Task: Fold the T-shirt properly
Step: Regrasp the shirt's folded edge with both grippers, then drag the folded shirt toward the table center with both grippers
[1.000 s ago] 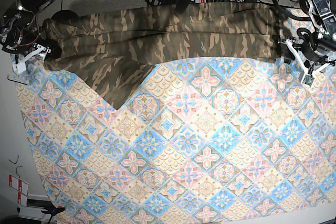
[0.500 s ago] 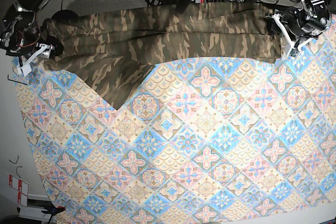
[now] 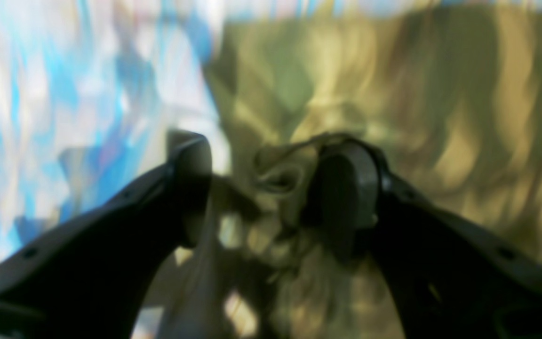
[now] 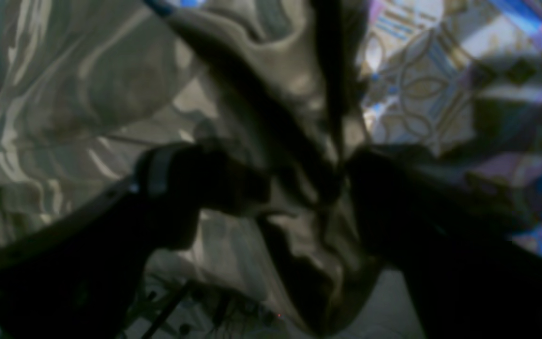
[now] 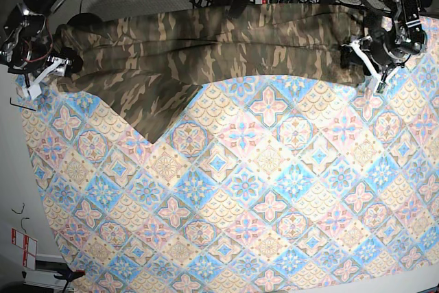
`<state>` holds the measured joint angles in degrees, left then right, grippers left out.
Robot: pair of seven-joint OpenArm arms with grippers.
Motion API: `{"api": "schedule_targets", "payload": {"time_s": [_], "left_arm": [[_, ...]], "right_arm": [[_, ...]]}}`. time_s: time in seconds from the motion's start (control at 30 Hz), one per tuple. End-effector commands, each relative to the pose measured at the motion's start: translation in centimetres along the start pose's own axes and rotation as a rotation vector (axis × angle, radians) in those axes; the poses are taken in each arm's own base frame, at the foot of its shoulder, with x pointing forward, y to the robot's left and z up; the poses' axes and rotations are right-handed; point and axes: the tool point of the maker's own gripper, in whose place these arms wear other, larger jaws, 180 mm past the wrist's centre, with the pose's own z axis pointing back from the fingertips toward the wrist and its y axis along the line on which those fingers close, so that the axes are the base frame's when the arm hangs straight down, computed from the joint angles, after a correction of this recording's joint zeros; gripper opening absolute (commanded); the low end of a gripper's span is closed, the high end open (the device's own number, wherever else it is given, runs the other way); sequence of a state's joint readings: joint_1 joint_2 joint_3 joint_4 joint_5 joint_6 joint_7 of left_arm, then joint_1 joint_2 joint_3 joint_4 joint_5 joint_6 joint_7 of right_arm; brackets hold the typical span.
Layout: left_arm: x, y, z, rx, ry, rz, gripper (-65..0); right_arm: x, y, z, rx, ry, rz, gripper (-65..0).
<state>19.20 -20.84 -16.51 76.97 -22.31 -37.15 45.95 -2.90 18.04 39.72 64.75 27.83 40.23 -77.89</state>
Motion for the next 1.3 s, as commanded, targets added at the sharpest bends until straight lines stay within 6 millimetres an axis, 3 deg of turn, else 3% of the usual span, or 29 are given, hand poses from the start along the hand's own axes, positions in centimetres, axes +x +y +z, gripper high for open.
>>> {"api": "schedule_targets", "payload": {"time_s": [0.0, 0.1, 0.3, 0.4, 0.53, 0.6, 0.67, 0.77, 1.07, 1.27], "left_arm": [[-4.9, -4.5, -1.5, -0.134, 0.169, -0.01, -27.2], [-5.1, -7.0, -2.3, -0.205, 0.184, -0.036, -27.4], [-5.9, -8.8, -2.6, -0.256, 0.213, -0.062, -28.6], [-6.6, -9.9, -2.8, -0.282, 0.24, -0.085, -35.6], [-7.4, -11.9, -3.2, -0.331, 0.271, -0.121, -51.3], [-7.3, -12.2, -3.3, -0.336, 0.265, -0.114, -57.5], [-7.0, -12.8, -3.6, -0.345, 0.254, -0.107, -58.5], [-6.6, -12.5, -3.7, -0.337, 0.241, -0.099, -58.6], [-1.0, -6.9, -3.4, -0.201, 0.149, -0.039, -58.6], [2.5, -5.1, -3.2, -0.161, 0.109, -0.048, -58.6]], "right_arm": [[-1.8, 0.8, -1.0, 0.015, 0.077, 0.005, -17.4], [-1.9, 1.4, -1.4, 0.021, 0.1, 0.035, -22.1], [-2.0, 2.0, -1.8, 0.027, 0.123, 0.067, -41.1], [-2.1, 2.6, -2.3, 0.036, 0.148, 0.095, -49.7], [-2.3, 3.3, -2.7, 0.042, 0.173, 0.129, -62.1], [-2.3, 3.3, -2.8, 0.043, 0.176, 0.134, -63.5], [-2.3, 3.4, -2.8, 0.044, 0.175, 0.135, -63.5], [-0.6, 3.8, -2.7, 0.047, 0.143, 0.145, -63.6], [4.1, 4.9, -2.1, 0.057, 0.057, 0.175, -63.6], [7.0, 5.9, -1.5, 0.067, 0.0, 0.192, -63.6]]}}
